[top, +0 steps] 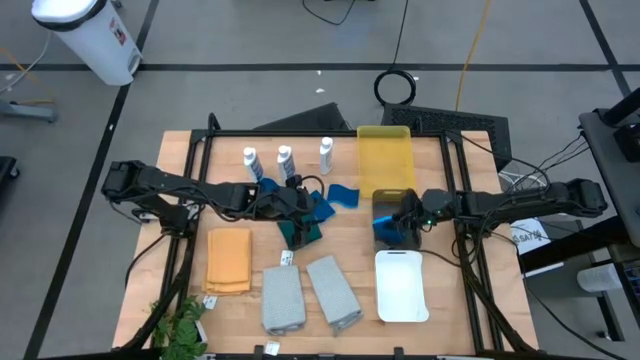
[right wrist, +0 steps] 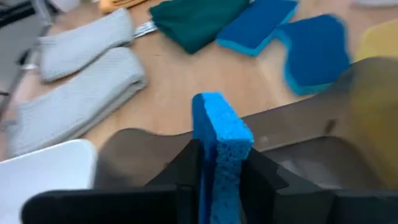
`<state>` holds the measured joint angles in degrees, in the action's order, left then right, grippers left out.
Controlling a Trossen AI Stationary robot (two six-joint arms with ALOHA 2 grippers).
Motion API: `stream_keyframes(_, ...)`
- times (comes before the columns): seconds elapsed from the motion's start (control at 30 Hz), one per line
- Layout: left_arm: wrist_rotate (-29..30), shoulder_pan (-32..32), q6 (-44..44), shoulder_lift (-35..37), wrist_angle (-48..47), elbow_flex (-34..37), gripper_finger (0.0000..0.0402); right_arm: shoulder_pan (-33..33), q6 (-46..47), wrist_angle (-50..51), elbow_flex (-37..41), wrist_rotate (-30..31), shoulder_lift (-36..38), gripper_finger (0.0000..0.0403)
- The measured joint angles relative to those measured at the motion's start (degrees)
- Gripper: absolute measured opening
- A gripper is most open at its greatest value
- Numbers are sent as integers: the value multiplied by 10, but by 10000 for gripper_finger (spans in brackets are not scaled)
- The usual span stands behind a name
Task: Pick & Place Kitchen Items
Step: Put the blue sponge into the black bin
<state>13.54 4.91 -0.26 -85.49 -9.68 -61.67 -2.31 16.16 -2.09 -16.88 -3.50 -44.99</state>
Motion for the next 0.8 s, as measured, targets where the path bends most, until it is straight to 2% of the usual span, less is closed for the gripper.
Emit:
stream_keyframes(0.2, 0, 0, -1, 0, 0, 0, 251, 0, -62, 0, 0, 64, 0, 114)
stream_keyframes(0.43, 0, 0, -1, 0, 0, 0, 251, 1, -128, 0, 0, 112, 0, 153)
stream_keyframes(0.8, 0, 0, -1, 0, 1, 0, 251, 1, -145, -1, 0, 111, 0, 226)
